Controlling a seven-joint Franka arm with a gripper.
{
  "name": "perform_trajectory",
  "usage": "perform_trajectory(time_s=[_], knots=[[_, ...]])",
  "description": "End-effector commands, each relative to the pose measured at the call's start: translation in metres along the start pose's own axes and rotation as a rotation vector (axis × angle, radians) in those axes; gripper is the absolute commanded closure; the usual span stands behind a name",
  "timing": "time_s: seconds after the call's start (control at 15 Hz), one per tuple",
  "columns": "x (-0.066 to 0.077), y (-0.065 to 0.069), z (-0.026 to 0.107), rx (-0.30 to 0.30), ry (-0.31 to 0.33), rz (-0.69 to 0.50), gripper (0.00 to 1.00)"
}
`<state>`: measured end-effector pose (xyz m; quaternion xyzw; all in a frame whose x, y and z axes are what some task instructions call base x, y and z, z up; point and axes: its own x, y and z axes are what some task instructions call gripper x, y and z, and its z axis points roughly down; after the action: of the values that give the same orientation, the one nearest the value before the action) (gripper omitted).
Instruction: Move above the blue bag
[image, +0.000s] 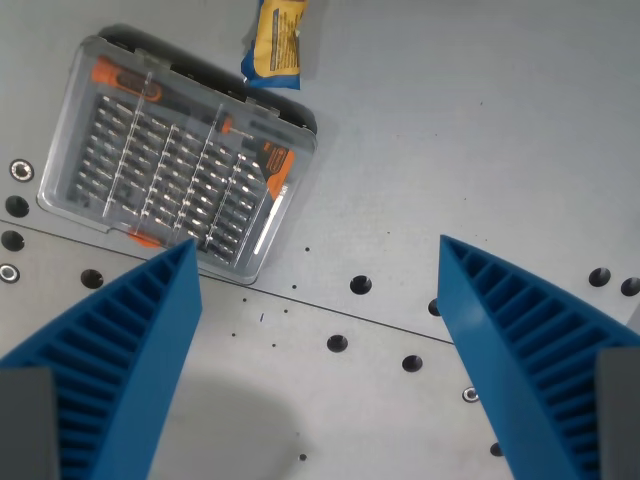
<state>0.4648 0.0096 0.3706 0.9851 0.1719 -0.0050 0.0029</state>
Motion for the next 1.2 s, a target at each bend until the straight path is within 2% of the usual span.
perform_trajectory(time_s=[0.07,0.67,0.93,1.2], knots=[[0.000,0.000,-0.003,-0.002,0.005,0.000,0.00],[0.002,0.000,0.002,-0.006,0.007,0.016,0.00],[0.007,-0.001,0.012,-0.015,0.021,0.043,0.00],[0.014,-0.002,0.027,-0.023,0.028,0.075,0.00]])
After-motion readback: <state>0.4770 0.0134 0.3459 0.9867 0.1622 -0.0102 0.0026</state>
